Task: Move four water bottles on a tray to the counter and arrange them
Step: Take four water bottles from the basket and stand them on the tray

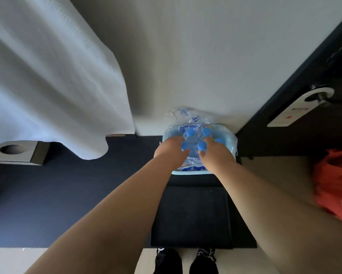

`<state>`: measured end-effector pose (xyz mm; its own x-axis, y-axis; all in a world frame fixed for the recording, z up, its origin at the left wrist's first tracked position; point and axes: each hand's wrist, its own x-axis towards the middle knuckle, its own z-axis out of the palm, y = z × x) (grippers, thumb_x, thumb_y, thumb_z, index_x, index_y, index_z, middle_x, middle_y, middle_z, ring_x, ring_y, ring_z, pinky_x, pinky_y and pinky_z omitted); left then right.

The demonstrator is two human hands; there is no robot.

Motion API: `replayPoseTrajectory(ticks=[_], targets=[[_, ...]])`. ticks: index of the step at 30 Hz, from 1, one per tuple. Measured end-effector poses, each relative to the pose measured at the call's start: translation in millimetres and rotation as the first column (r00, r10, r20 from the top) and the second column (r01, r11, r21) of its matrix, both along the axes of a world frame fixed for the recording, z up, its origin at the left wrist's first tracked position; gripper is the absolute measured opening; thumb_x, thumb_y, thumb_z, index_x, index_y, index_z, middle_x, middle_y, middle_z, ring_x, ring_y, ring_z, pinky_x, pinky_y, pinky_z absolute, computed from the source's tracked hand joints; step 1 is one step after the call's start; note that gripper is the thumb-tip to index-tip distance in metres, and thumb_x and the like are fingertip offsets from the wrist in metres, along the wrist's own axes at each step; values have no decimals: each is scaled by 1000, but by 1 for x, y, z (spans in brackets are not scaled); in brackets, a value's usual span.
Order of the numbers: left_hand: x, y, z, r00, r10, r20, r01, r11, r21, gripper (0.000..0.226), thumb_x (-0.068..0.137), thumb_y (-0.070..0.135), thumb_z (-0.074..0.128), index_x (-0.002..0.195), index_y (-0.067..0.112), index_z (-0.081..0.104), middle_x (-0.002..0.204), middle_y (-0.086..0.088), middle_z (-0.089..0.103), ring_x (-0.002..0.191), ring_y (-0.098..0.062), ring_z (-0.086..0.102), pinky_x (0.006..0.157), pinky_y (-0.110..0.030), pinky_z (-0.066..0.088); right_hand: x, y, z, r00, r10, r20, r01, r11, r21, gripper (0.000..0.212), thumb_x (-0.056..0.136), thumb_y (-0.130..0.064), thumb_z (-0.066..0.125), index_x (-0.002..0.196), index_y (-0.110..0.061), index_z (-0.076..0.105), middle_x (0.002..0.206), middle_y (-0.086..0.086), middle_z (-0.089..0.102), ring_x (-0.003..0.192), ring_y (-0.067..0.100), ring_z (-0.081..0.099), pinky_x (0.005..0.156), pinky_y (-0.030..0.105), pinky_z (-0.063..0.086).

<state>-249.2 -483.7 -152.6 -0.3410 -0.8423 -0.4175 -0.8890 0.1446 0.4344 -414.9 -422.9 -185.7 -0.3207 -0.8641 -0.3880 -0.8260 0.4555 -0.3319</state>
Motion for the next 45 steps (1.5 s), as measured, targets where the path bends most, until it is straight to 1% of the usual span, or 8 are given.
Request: replayPoseTrajectory(ticks=[7, 15, 23, 26, 31, 34, 38, 45], targets=[[-9, -11, -23, 987, -44, 154, 53, 997, -51, 13, 90, 40, 57, 100, 36, 62, 82, 10, 61, 61, -14, 55, 55, -27, 43, -2, -17, -15, 997, 56, -44, -53, 996, 74, 37, 105, -41, 47, 135, -19, 53, 100, 8, 66, 97, 32, 68, 72, 40, 54], [-15, -10, -19, 984, -43, 172, 49, 998, -35, 7, 93, 35, 55, 95, 33, 61, 77, 7, 61, 61, -15, 55, 55, -27, 40, 0, -14, -18, 997, 67, -34, -67, 998, -6, 29, 106, -37, 54, 130, -20, 53, 92, 5, 61, 94, 32, 69, 65, 40, 52], [-13, 8, 34, 998, 37, -56, -44, 991, -123, 17, 88, 34, 55, 73, 29, 48, 68, 5, 57, 59, -17, 56, 52, -28, 41, -12, 7, 37, 999, 39, -32, -45, 982, -185, 36, 106, -42, 54, 136, -23, 53, 109, 6, 70, 94, 30, 69, 69, 39, 54], [-15, 12, 60, 985, 58, -165, -80, 989, -127, 4, 86, 35, 61, 87, 31, 59, 83, 8, 61, 72, -19, 60, 61, -31, 48, -10, 10, 70, 998, 36, -45, -46, 967, -251, 39, 105, -42, 55, 135, -18, 55, 114, 8, 70, 102, 32, 69, 76, 40, 53], [2, 17, 101, 939, -29, -343, -53, 972, -228, 29, 88, 32, 73, 116, 28, 68, 120, 7, 60, 109, -16, 52, 93, -32, 42, -9, 21, 126, 987, 117, -108, -146, 939, -313, 35, 104, -46, 54, 121, -15, 56, 100, 9, 71, 92, 34, 69, 73, 43, 55], [17, 29, 120, 862, 67, -503, -104, 994, -46, 22, 89, 33, 72, 109, 36, 66, 102, 18, 69, 96, -6, 63, 80, -20, 45, -8, 29, 150, 979, 153, -134, -188, 930, -316, 36, 103, -49, 54, 115, -15, 55, 88, 6, 66, 79, 31, 63, 64, 39, 46], [30, 50, 130, 812, 93, -576, -154, 986, -57, 17, 88, 36, 73, 103, 41, 66, 95, 25, 70, 95, 7, 62, 81, -16, 47, -1, 44, 165, 960, 214, -183, -264, 910, -319, 39, 102, -55, 51, 116, -18, 55, 82, -1, 59, 71, 24, 57, 59, 37, 46], [55, 82, 79, 900, 158, -407, -176, 984, -7, 15, 87, 51, 66, 97, 41, 63, 88, 19, 67, 83, 4, 61, 66, -18, 43, 24, 69, 118, 951, 297, -88, -308, 935, -177, 39, 101, -61, 49, 103, -22, 48, 83, -3, 57, 70, 19, 55, 54, 36, 41]])
